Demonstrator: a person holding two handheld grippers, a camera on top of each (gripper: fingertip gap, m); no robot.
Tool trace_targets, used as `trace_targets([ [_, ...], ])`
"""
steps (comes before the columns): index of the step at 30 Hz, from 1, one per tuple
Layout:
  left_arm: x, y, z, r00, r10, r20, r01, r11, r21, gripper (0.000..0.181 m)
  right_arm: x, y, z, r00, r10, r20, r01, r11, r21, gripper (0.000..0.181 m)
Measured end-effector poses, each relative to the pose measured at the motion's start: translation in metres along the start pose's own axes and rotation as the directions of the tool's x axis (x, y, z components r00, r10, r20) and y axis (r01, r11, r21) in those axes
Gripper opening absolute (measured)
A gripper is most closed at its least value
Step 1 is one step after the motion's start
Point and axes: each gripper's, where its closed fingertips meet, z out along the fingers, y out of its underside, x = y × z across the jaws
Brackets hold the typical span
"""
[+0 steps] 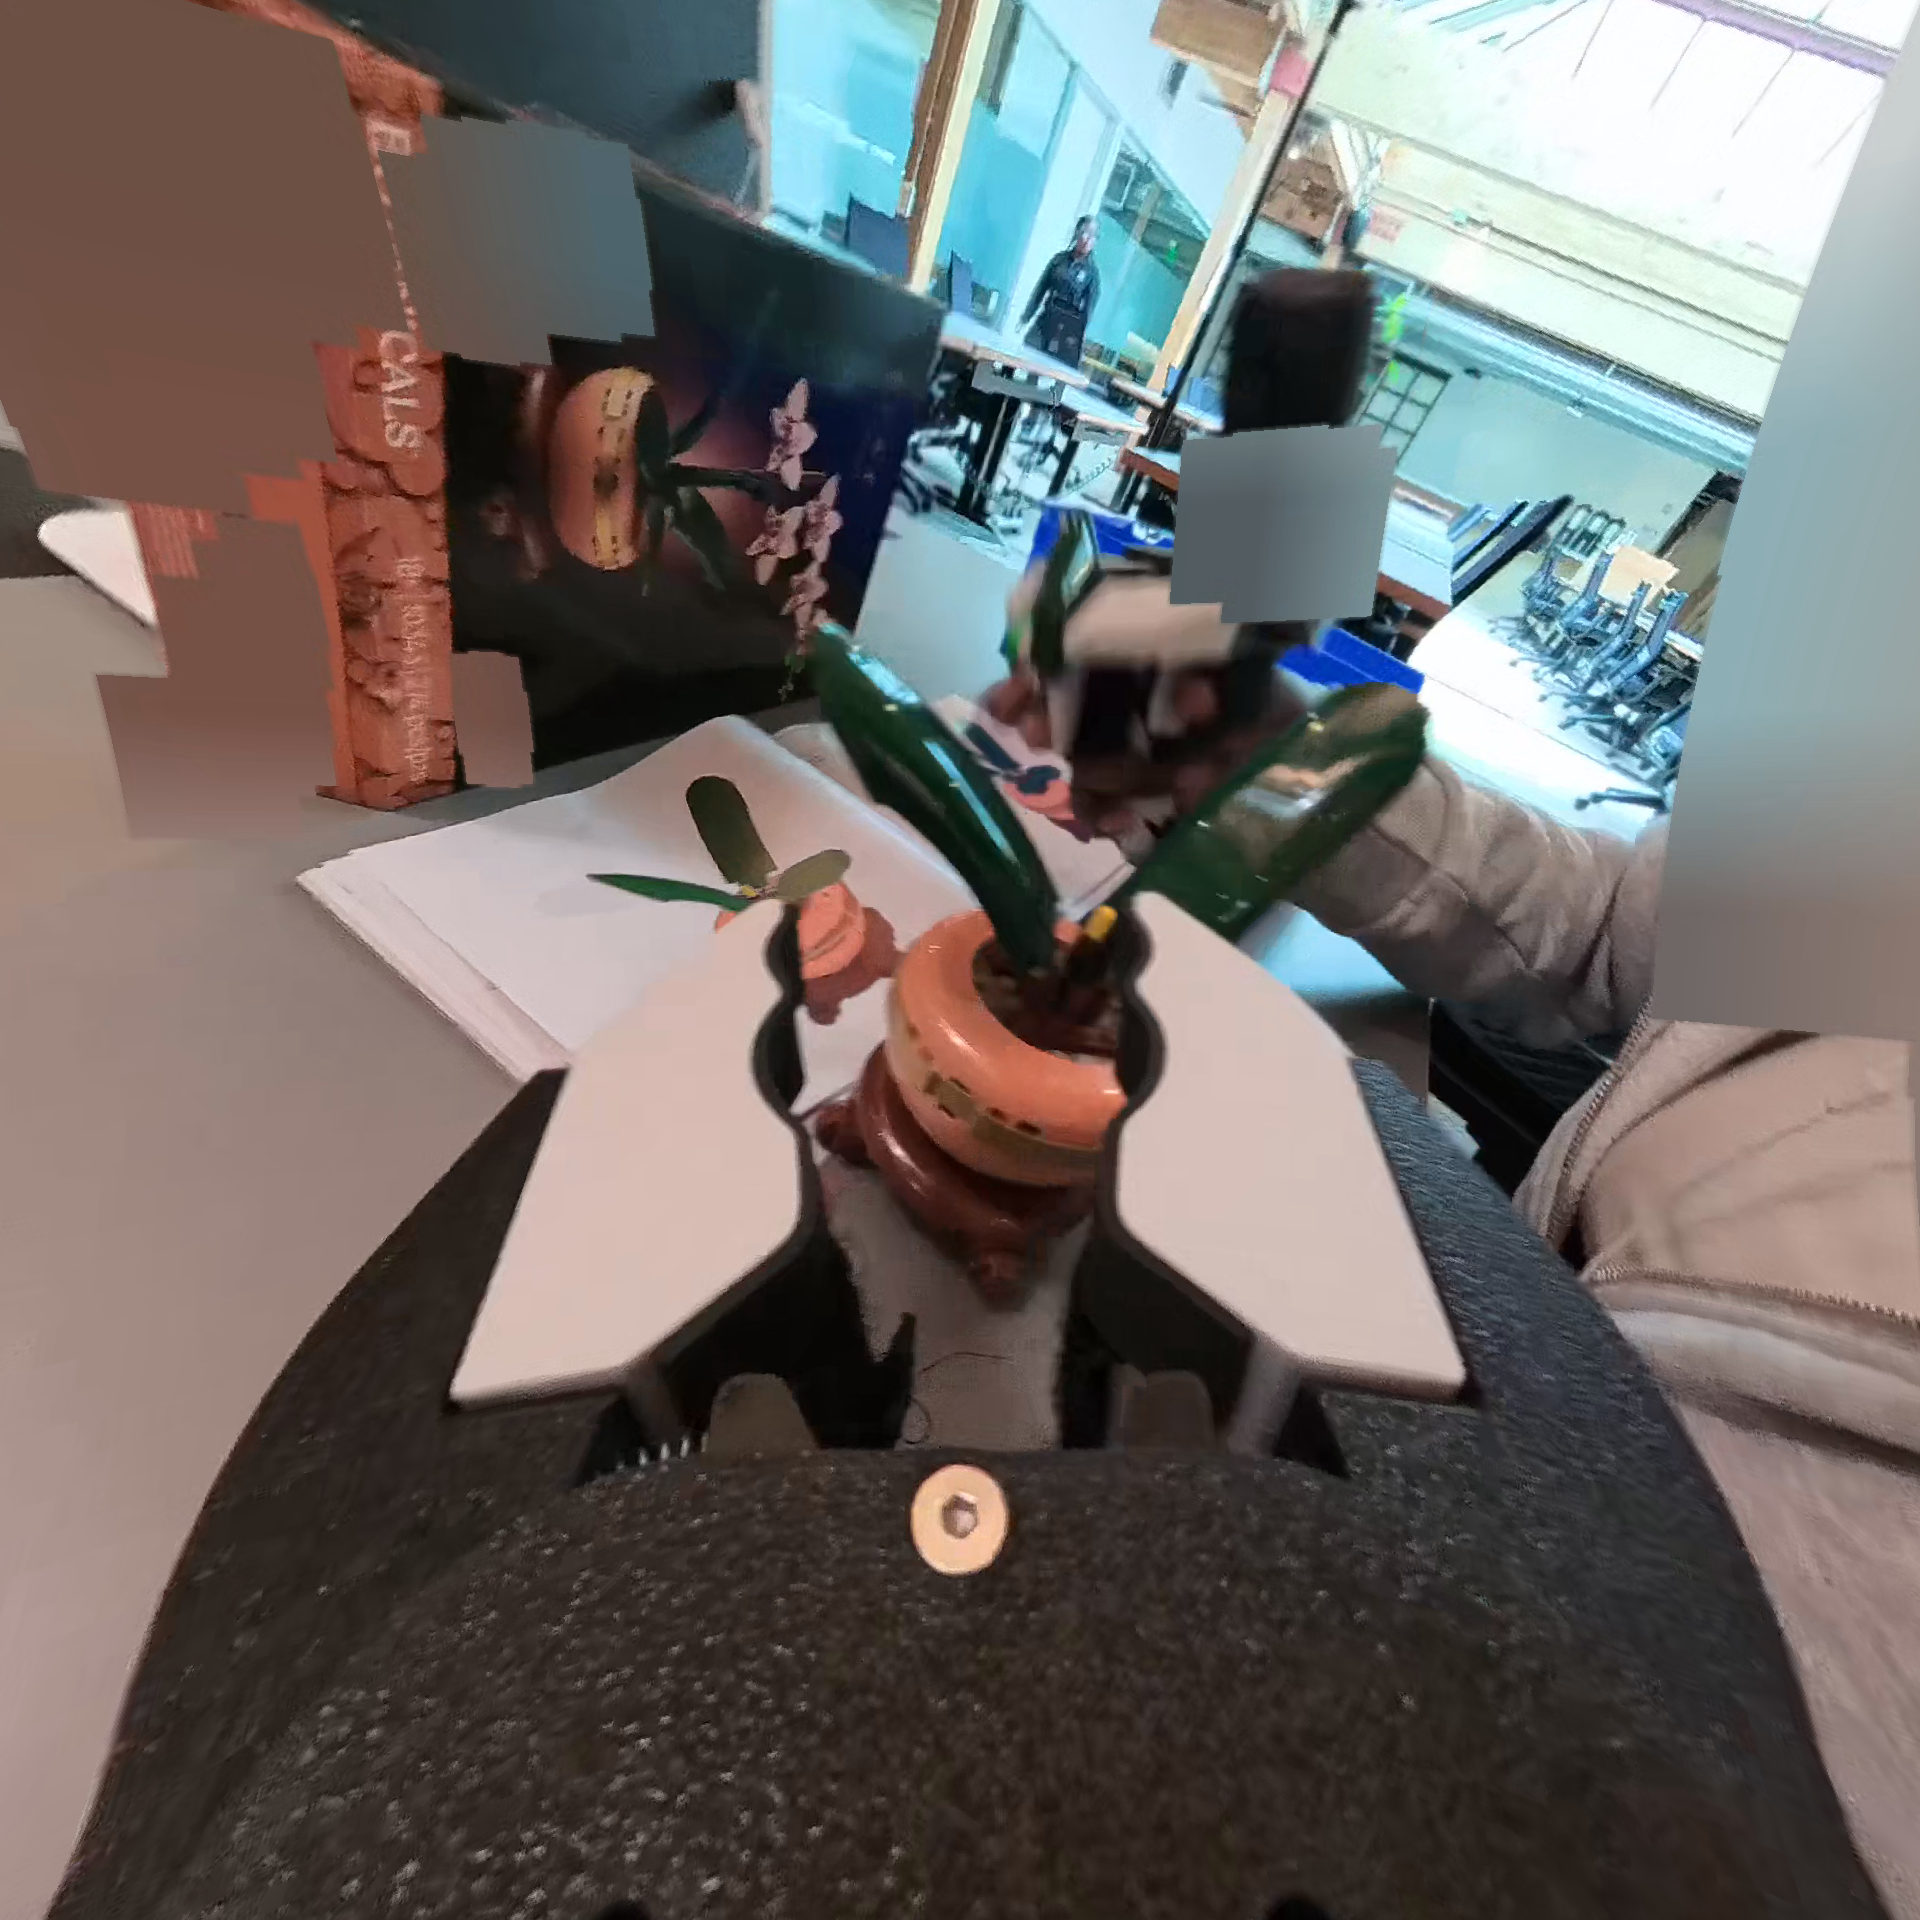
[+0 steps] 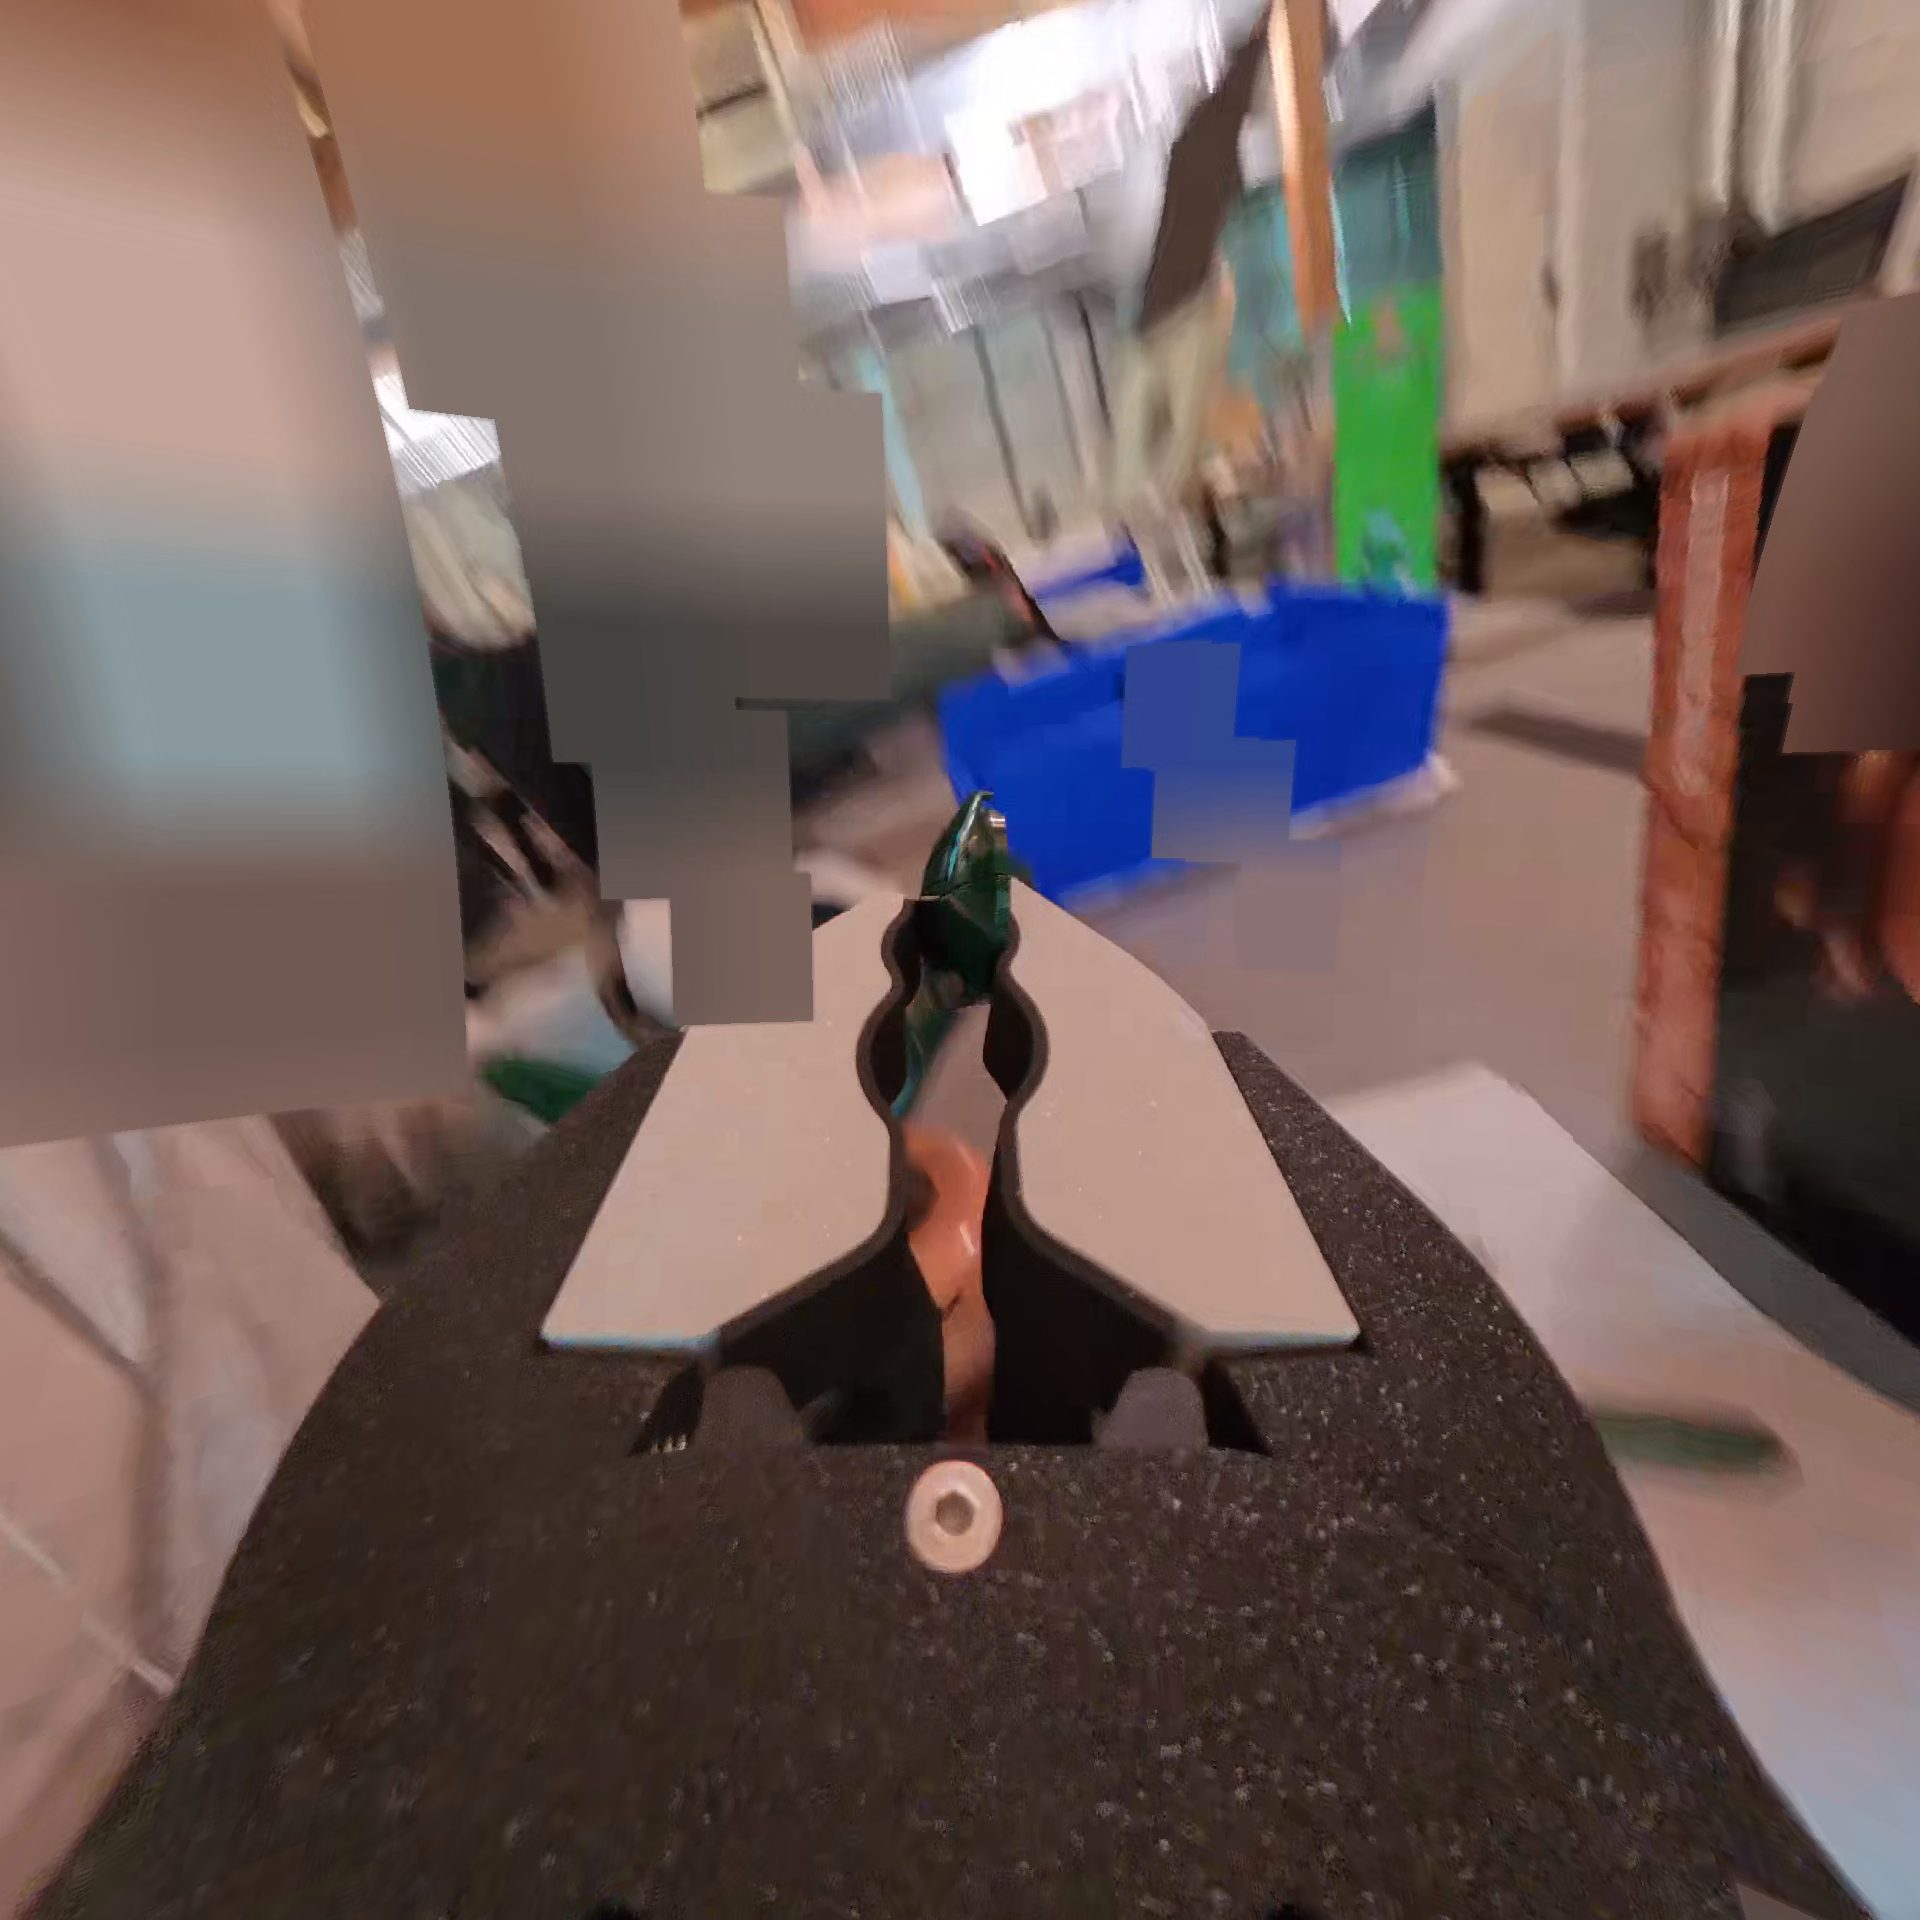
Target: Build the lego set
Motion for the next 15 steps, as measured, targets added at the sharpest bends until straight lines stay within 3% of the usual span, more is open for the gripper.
trace_targets([
  [2,0.025,0.013,0.005,0.991,0.129,-0.025,-0.129,0.991,0.022,0.075,-0.008,-0.036,0.005,0.980,0.096,0.172,-0.128,0.974,0.187,0.009],
  [5,0.035,0.043,0.020,0.941,0.337,0.028,-0.332,0.936,-0.118,0.085,-0.016,-0.044,0.026,0.923,0.174,0.342,-0.255,0.945,0.206,0.009],
  [8,0.027,0.047,0.022,0.918,0.379,0.117,-0.348,0.911,-0.223,0.086,-0.011,-0.026,0.042,0.935,0.212,0.283,-0.247,0.965,0.092,0.009],
  [11,0.017,0.045,0.011,0.936,0.305,0.174,-0.257,0.934,-0.249,0.075,0.003,-0.001,0.031,0.981,0.127,0.144,-0.120,0.991,-0.060,0.009],
  [15,0.018,0.052,0.010,0.959,0.234,0.162,-0.181,0.941,-0.287,0.060,0.015,0.043,0.011,0.997,-0.047,0.057,0.065,0.920,-0.388,0.009],
])
